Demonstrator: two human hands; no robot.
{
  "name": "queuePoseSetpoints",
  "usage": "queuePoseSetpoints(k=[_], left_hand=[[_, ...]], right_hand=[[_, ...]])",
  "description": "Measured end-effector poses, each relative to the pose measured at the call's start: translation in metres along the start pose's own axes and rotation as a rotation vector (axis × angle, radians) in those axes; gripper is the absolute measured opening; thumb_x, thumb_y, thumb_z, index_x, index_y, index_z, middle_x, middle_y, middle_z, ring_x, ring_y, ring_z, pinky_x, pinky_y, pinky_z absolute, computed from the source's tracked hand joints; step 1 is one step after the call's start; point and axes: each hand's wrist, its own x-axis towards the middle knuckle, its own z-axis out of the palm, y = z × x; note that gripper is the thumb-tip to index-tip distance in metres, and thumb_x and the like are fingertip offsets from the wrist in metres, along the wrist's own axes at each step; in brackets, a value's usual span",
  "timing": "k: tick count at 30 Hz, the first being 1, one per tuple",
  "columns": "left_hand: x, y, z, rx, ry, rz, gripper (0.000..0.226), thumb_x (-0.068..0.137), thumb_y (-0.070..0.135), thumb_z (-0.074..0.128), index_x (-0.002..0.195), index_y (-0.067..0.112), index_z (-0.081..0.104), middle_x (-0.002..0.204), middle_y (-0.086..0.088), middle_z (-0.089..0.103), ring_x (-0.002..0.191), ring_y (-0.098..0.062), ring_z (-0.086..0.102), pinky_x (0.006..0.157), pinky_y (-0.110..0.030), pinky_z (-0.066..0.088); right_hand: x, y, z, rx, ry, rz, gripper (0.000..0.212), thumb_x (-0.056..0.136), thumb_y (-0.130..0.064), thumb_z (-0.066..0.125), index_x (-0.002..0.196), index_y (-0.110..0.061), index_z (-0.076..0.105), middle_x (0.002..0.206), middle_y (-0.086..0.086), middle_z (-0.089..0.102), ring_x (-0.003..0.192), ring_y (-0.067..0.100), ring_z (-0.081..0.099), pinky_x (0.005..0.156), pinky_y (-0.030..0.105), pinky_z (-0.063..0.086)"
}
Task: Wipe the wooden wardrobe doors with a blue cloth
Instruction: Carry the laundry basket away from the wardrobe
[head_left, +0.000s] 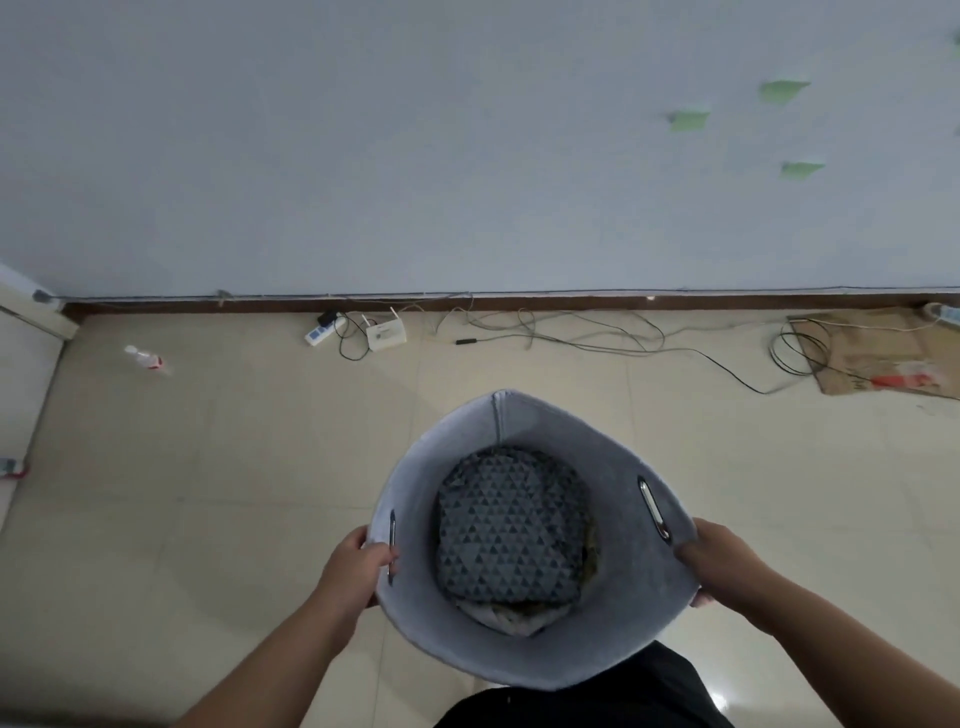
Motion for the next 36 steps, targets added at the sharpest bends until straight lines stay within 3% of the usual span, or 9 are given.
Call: queuePoseSetpoints(k=[3,8,12,15,21,28,36], left_hand=[[0.024,0.044,0.0,-0.02,-0.011,-0.026,0.03,0.089,0.0,0.056,0.108,0.018,0.07,0.099,-0.014,0.079,0.084,-0.027,0.073,0.066,-0.035,0.06],[0.055,0.117,0.002,-0.016,0.006,-0.008,0.024,0.089,0.003,0.058,0.105,0.015,0.072,0.097,-0.019,0.077,0.076,-0.025,0.069,0.067,-0.037,0.059],[0.092,0.172,0.002,-0.024,-0.008,0.02,0.022,0.09,0.005,0.06,0.104,0.018,0.071,0.084,-0.008,0.078,0.071,-0.023,0.071,0.063,-0.036,0.06],[0.127,0.206,-0.004,-0.042,-0.006,0.009,0.023,0.089,0.005,0.061,0.104,0.02,0.07,0.081,-0.006,0.077,0.07,-0.023,0.07,0.062,-0.036,0.06],[0.224,0.281,-0.034,-0.07,-0.041,-0.012,0.041,0.063,0.023,0.061,0.103,0.019,0.068,0.082,-0.007,0.076,0.067,-0.022,0.07,0.055,-0.031,0.058],[0.34,0.367,-0.068,0.032,-0.109,-0.035,0.023,0.089,0.007,0.064,0.107,0.02,0.069,0.091,-0.008,0.079,0.082,-0.025,0.077,0.065,-0.037,0.064],[0.467,0.413,-0.044,0.18,-0.072,-0.046,0.027,0.078,0.013,0.064,0.104,0.021,0.065,0.1,-0.01,0.075,0.091,-0.032,0.074,0.077,-0.05,0.063]], right_hand=[[0.041,-0.037,-0.03,-0.017,-0.029,0.001,0.024,0.083,-0.009,0.051,0.086,-0.015,0.073,0.071,0.003,0.077,0.067,0.031,0.075,0.059,0.042,0.064],[0.093,-0.113,-0.068,-0.058,-0.06,-0.014,0.025,0.082,-0.012,0.051,0.09,-0.017,0.074,0.074,0.002,0.078,0.069,0.026,0.076,0.055,0.033,0.062],[0.133,-0.177,-0.082,-0.068,-0.033,-0.052,0.023,0.082,-0.017,0.052,0.09,-0.019,0.074,0.072,-0.006,0.077,0.061,0.015,0.075,0.05,0.027,0.058],[0.169,-0.223,-0.083,-0.104,-0.022,-0.061,0.022,0.084,-0.014,0.052,0.088,-0.02,0.073,0.072,-0.007,0.077,0.065,0.018,0.075,0.049,0.026,0.057],[0.242,-0.315,-0.079,-0.138,0.012,-0.032,0.02,0.084,-0.014,0.053,0.087,-0.019,0.072,0.073,-0.005,0.077,0.071,0.022,0.074,0.048,0.026,0.056],[0.322,-0.418,-0.081,-0.152,0.032,0.022,0.02,0.084,-0.015,0.052,0.087,-0.018,0.072,0.073,0.001,0.077,0.071,0.026,0.075,0.053,0.035,0.063],[0.462,-0.484,-0.052,-0.262,-0.07,-0.031,0.021,0.078,-0.021,0.051,0.083,-0.019,0.071,0.071,-0.001,0.076,0.067,0.024,0.075,0.055,0.044,0.064]])
